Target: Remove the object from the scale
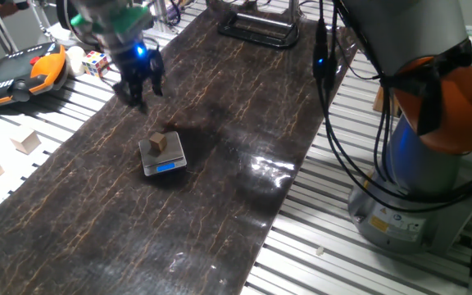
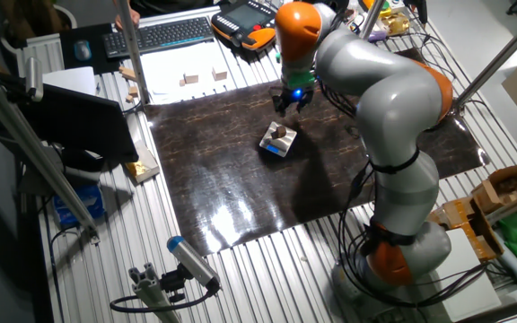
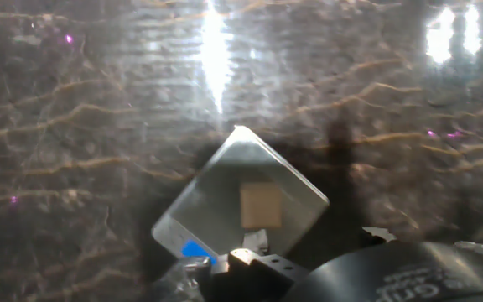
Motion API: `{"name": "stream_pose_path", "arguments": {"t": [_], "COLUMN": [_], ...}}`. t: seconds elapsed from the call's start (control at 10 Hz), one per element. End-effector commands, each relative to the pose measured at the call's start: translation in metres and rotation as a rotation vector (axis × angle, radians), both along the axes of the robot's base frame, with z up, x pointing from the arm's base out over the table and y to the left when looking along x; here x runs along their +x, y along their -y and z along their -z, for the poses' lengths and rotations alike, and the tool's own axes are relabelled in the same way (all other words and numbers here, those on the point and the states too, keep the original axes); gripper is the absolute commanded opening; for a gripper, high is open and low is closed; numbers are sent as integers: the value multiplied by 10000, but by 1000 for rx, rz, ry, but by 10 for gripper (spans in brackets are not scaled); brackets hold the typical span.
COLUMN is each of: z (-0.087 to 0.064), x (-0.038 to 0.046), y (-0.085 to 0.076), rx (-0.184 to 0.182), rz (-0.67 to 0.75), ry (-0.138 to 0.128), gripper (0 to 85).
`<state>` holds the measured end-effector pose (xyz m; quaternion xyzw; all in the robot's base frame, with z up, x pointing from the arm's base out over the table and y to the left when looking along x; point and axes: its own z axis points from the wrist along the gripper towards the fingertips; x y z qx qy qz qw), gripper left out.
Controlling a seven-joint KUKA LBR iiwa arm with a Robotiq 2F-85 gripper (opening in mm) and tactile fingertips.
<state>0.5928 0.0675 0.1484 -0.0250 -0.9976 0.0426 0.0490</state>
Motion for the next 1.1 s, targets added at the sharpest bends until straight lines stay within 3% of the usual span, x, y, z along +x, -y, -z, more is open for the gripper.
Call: {"name": "stream_pose_path", "arguments": {"t": [0.0, 0.3, 0.6, 0.8, 1.0], "z": [163, 390, 620, 719, 792], "x": [11, -7, -36, -100, -111], "y": [-33, -102, -170, -149, -125], "rx": [-4, 21, 22, 30, 50], "rz": [-5, -6, -14, -19, -23], "ry": [5, 19, 55, 67, 75], "gripper": [623, 633, 670, 673, 673]}}
